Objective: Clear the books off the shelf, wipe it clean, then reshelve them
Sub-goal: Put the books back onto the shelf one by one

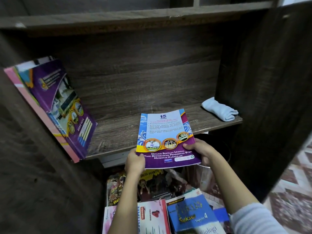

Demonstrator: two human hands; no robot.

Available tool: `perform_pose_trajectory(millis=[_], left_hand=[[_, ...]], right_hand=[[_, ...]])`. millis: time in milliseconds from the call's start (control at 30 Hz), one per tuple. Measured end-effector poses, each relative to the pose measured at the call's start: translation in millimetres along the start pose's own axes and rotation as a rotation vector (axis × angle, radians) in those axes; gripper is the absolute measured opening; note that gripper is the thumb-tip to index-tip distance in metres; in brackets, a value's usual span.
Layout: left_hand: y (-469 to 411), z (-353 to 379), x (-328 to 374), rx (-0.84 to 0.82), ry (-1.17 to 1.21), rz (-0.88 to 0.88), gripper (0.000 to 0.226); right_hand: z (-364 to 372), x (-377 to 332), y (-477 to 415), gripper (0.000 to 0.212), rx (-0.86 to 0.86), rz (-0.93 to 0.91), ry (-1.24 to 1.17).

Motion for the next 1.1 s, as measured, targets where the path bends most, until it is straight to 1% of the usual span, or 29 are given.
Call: perform_pose_trajectory(millis=[133, 267, 367, 467, 533, 600, 700, 733, 800, 867, 900, 967, 1033, 1100], left_hand=[[-5, -4, 7, 0.055, -0.004, 0.039, 0.026], [-13, -20, 26, 0.121, 0.031, 0.126, 0.03], [-14, -34, 36, 0.102, 0.053, 0.158, 0.029], [-14, -55, 51, 0.129, -0.118, 0.187, 0.044], [-11, -76, 72, 0.203, -0.161, 0.247, 0.05], [-8, -97, 100, 0.293, -0.151, 0.363, 0.048], [-2, -119, 147, 0.381, -0.132, 0.542, 0.047], [-2, -126, 161, 0.388, -0.111, 0.583, 0.05], [-5, -133, 183, 0.339, -0.029, 0.625, 0.062], [-5, -140, 199, 0.278, 0.038, 0.654, 0.085], [-2, -144, 206, 0.272, 0.01, 0.68, 0.095], [2, -153, 216, 0.318, -0.174, 0.748, 0.105], [5, -167, 219, 0.422, -0.373, 0.766, 0.106], [6, -182, 212, 0.491, -0.423, 0.76, 0.107]], right_hand=[[10, -21, 14, 0.033, 0.099, -0.179, 0.039], [22, -44, 35, 0.031, 0.068, -0.327, -0.028], [37, -60, 53, 0.027, 0.032, -0.437, -0.047], [59, -69, 68, 0.03, 0.008, -0.542, -0.045], [77, -73, 75, 0.03, 0.014, -0.606, -0.03], [99, -73, 80, 0.03, 0.043, -0.672, -0.001], [131, -65, 90, 0.033, 0.147, -0.771, 0.101], [144, -61, 93, 0.037, 0.181, -0.806, 0.142], [165, -50, 97, 0.041, 0.234, -0.88, 0.23], [184, -39, 99, 0.043, 0.27, -0.949, 0.337], [194, -34, 101, 0.042, 0.288, -0.992, 0.375], [210, -24, 105, 0.04, 0.313, -1.118, 0.408], [227, -15, 108, 0.04, 0.293, -1.177, 0.433], [241, -5, 108, 0.039, 0.282, -1.213, 0.434]])
Point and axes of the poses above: each hand's wrist, its own y-axis away from the middle knuckle, its own z-axis out of the palm, x = y × z, the point moved 5 cm from there along -y, towards the middle knuckle, and after that the axes turned 10 degrees about z, right-handed, at the moved point
